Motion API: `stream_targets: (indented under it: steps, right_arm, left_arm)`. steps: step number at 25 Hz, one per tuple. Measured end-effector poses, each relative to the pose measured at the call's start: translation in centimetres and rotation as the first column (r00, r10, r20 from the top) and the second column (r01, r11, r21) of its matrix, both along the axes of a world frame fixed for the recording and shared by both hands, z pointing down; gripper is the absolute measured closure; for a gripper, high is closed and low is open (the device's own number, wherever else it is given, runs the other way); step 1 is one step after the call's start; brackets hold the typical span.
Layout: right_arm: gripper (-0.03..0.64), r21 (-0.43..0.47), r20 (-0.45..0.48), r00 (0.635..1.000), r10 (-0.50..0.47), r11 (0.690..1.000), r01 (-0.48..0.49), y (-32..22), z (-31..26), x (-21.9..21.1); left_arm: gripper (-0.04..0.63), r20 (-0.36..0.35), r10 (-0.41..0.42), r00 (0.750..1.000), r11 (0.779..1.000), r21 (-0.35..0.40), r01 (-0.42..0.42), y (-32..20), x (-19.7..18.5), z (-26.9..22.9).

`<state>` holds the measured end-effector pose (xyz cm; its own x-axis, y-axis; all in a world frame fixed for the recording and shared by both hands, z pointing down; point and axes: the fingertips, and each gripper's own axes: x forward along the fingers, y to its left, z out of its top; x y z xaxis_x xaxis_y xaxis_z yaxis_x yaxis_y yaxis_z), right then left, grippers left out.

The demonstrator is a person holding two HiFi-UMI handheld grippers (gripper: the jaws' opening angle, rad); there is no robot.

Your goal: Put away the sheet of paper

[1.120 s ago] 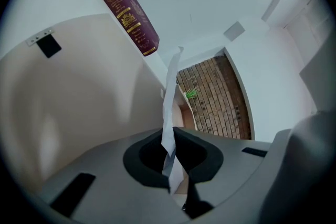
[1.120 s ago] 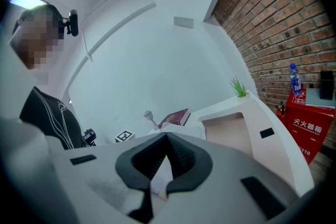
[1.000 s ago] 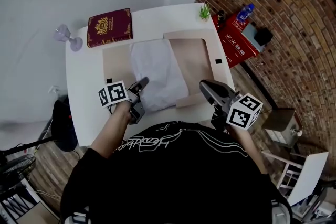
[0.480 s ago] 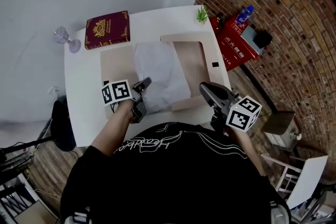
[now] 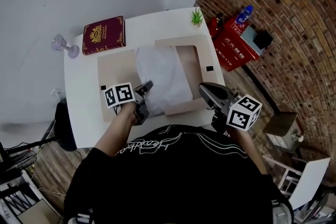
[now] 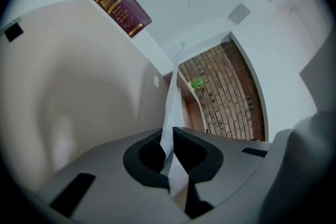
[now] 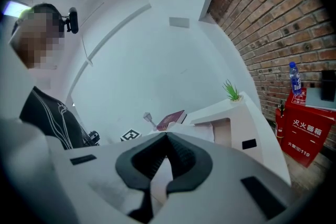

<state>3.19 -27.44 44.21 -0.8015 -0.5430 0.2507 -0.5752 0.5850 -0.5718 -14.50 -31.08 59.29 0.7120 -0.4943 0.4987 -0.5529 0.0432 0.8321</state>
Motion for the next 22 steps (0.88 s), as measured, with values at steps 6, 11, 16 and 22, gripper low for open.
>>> stream_targets:
  steps: [6,11,16,22]
  right_arm:
    - [0.615,-0.006,0.008,1.000,0.007,1.000,-0.007,-0.6,-0.5,2.4]
    - [0.615,-0.014,0.007,1.000,0.016,1.000,-0.016,-0.9,-0.5,4.5]
    - [0.615,-0.016,0.020,1.000,0.012,1.000,-0.012,-1.4,-0.7,5.8]
    - [0.615,-0.022,0.032,0.999,-0.004,1.000,0.005,-1.8,-0.2,6.9]
  left_arm:
    - [0.549,-0.012,0.000,1.000,1.000,-0.032,0.000,-0.3,1.9,0.3]
    - [0.549,0.019,0.015,1.000,0.999,-0.049,-0.014,-0.4,3.5,0.7]
    - [0.549,0.036,0.018,0.999,0.997,-0.072,-0.016,-0.7,4.9,1.1]
    - [0.548,0.062,0.032,0.998,0.996,-0.081,-0.027,-1.2,6.5,1.3]
